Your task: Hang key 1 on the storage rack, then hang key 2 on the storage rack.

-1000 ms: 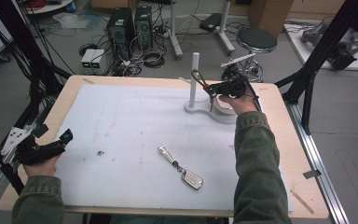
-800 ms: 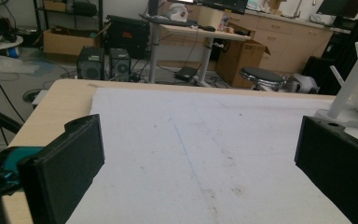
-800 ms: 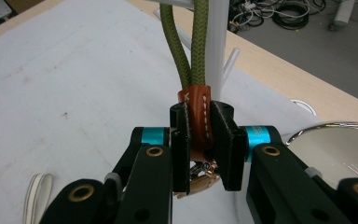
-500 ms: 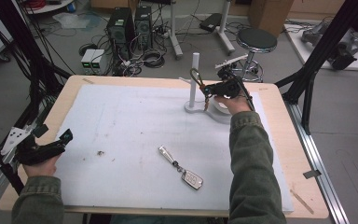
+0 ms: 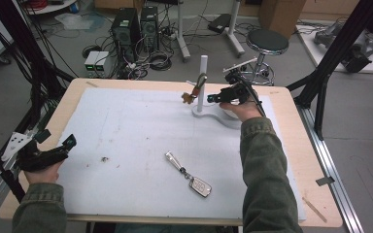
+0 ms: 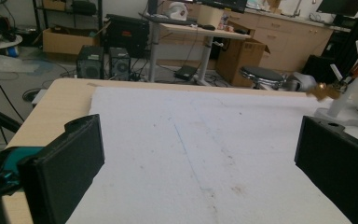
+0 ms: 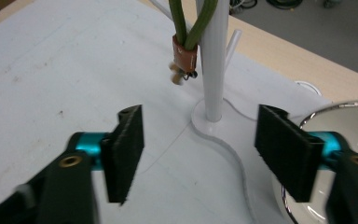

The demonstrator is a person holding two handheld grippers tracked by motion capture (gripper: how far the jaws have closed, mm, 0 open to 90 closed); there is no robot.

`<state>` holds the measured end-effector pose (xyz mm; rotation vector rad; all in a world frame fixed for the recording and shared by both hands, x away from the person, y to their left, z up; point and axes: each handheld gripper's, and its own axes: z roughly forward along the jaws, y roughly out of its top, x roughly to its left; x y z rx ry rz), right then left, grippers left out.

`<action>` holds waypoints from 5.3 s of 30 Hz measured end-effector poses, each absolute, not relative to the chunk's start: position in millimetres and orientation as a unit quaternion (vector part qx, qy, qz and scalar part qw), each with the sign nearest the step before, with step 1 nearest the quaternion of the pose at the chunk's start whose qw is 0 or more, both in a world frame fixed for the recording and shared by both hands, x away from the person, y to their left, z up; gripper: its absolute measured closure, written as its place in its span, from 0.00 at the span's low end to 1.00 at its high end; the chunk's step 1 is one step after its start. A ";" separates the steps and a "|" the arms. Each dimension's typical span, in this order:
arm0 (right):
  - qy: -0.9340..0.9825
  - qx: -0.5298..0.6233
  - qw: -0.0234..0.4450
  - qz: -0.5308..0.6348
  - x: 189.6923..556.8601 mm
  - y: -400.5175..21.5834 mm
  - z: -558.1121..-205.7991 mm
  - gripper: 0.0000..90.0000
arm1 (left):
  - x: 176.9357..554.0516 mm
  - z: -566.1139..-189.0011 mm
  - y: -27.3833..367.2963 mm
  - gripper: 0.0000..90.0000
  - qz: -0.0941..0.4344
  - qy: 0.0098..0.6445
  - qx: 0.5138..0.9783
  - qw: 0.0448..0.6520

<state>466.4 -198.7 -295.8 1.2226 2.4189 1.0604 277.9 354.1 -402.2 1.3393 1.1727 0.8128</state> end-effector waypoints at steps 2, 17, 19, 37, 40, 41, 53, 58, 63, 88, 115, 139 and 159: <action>0.827 0.421 0.112 0.356 464.9 -198.2 -295.8 0.18 | 277.9 -402.2 353.9 0.02 0.344 0.498 0.567 0.559; 0.842 0.410 0.105 0.334 452.4 -186.4 -297.6 0.01 | 277.5 -402.1 354.3 0.02 0.344 0.497 0.568 0.558; 0.838 0.413 0.104 0.340 449.7 -186.9 -299.7 0.01 | 277.5 -402.0 354.3 0.02 0.344 0.497 0.569 0.558; 0.852 0.385 0.081 0.345 414.2 -154.6 -321.8 0.01 | 278.6 -402.4 353.3 0.02 0.343 0.497 0.569 0.559; 0.856 0.377 0.078 0.345 409.7 -146.9 -323.5 0.01 | 278.5 -402.3 353.4 0.02 0.343 0.496 0.569 0.559; 0.858 0.375 0.076 0.344 408.1 -144.2 -324.0 0.01 | 278.5 -402.3 353.7 0.02 0.342 0.497 0.569 0.559; 0.869 0.357 0.068 0.335 391.2 -121.9 -327.8 0.01 | 278.5 -402.2 354.3 0.02 0.342 0.497 0.567 0.560; 0.874 0.350 0.068 0.330 385.2 -116.4 -333.1 0.01 | 278.5 -402.1 354.1 0.02 0.343 0.497 0.567 0.560; 0.879 0.347 0.062 0.321 380.2 -109.3 -339.5 0.01 | 278.6 -402.1 354.3 0.02 0.342 0.497 0.567 0.561; 0.898 0.338 0.041 0.280 363.2 -87.1 -373.2 0.02 | 278.9 -402.2 354.5 0.02 0.342 0.497 0.566 0.561; 0.921 0.313 0.018 0.232 360.3 -59.4 -402.8 0.23 | 279.9 -402.4 353.7 0.02 0.341 0.496 0.569 0.561; 0.920 0.330 0.008 0.212 371.7 -47.3 -413.2 0.63 | 280.9 -402.8 353.4 0.02 0.340 0.496 0.570 0.560; 0.922 0.325 -0.017 0.208 371.3 -48.5 -403.5 0.82 | 281.1 -402.8 353.4 0.02 0.339 0.497 0.570 0.559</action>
